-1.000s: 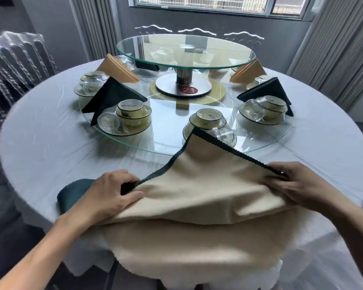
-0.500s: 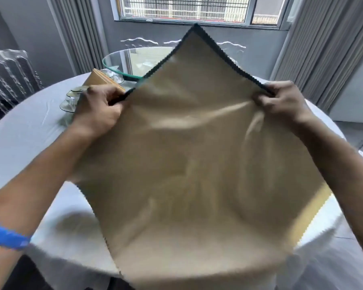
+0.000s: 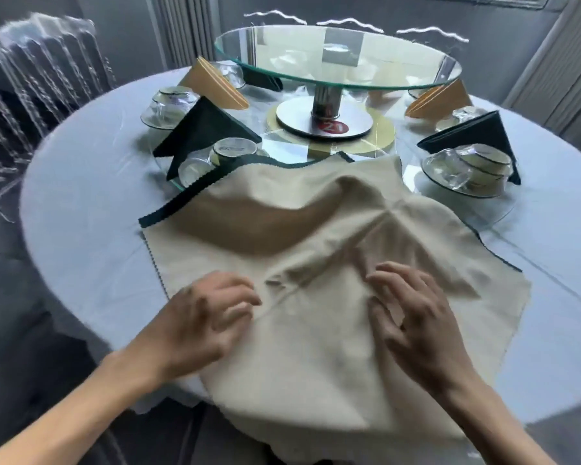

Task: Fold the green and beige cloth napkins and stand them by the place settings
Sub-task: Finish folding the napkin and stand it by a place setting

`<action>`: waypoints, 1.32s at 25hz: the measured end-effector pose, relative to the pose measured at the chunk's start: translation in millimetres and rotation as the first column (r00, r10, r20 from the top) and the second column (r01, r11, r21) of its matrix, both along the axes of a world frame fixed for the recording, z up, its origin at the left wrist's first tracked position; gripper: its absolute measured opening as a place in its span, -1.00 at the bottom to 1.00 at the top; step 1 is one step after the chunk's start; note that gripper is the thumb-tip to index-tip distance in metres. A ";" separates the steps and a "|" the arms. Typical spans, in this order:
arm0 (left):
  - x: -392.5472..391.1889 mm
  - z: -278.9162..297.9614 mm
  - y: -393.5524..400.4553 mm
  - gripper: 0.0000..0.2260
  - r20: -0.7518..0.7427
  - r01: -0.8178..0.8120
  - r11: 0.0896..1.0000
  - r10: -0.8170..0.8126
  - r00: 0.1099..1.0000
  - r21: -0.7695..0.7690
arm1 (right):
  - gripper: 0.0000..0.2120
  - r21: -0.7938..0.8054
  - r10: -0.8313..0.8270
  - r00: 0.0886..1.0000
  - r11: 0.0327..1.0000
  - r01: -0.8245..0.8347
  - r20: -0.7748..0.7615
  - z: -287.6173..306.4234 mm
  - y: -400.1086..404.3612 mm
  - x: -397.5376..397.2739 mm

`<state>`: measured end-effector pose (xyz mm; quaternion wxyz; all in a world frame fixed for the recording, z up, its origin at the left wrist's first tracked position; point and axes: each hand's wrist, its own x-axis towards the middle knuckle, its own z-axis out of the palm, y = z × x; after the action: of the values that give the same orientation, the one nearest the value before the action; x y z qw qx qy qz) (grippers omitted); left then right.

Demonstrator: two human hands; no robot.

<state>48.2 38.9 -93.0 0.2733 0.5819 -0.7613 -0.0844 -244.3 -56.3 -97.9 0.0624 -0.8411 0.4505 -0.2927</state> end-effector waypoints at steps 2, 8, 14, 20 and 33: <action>6.1 -13.2 38.7 -0.82 0.044 0.157 0.986 -0.159 0.986 0.051 | -0.68 0.088 0.043 0.999 0.995 -0.040 -0.030 -17.7 20.4 -13.5; 11.0 -29.3 67.7 -0.72 0.261 0.363 0.931 -0.356 0.897 0.020 | -0.45 0.169 0.092 0.925 0.985 -0.031 -0.368 -37.3 38.4 -44.6; 12.4 -24.5 64.1 -0.82 0.148 0.428 0.903 -0.420 0.895 -0.025 | -0.42 0.261 0.103 0.926 0.965 -0.005 -0.363 -32.1 41.2 -51.2; 8.5 -17.5 63.2 -0.80 0.080 0.351 0.932 -0.358 0.930 0.094 | -0.41 0.302 0.120 0.936 0.953 -0.015 -0.331 -29.2 42.2 -56.1; -12.8 -20.9 70.0 -0.82 -0.352 0.095 0.992 -0.061 0.934 0.081 | -0.43 0.267 0.118 0.965 0.962 -0.053 -0.235 -29.3 43.9 -57.3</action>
<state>35.4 108.9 -113.9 0.3719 0.5397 -0.7182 -0.2336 -301.5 -12.4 -127.2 0.1273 -0.8746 0.4520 -0.1208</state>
